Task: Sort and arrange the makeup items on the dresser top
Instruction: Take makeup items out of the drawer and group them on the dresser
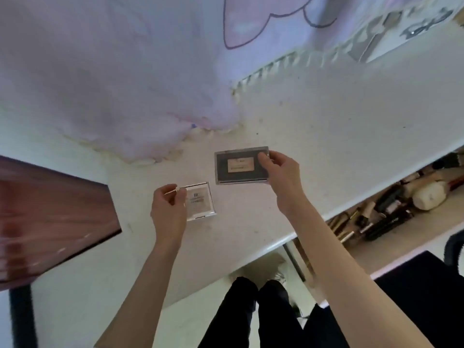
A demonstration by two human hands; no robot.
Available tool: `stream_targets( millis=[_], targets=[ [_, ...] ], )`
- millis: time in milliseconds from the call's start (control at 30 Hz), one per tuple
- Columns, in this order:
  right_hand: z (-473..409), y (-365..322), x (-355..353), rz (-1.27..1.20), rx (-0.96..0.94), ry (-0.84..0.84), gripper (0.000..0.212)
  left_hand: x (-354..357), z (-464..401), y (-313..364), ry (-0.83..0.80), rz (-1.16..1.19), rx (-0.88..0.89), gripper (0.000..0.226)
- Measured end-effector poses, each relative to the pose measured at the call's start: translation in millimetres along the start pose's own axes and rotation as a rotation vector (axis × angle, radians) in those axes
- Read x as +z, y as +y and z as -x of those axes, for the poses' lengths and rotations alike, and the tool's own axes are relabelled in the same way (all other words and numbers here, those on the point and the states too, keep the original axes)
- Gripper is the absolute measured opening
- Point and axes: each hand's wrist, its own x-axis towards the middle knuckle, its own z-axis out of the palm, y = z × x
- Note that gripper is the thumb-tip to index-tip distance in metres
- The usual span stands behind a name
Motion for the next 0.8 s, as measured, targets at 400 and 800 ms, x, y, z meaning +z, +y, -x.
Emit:
stream_targets(
  millis=[400,800],
  targets=[
    [-46,9,135,0.248,-0.023,-0.060,0.028,-56,-104,-26,0.146,0.058,-0.046,0.037],
    [-51,36,124,0.849,-0.560,-0.222,0.062,-39,-87,-42,-0.036,-0.306,0.082,0.081]
  ],
)
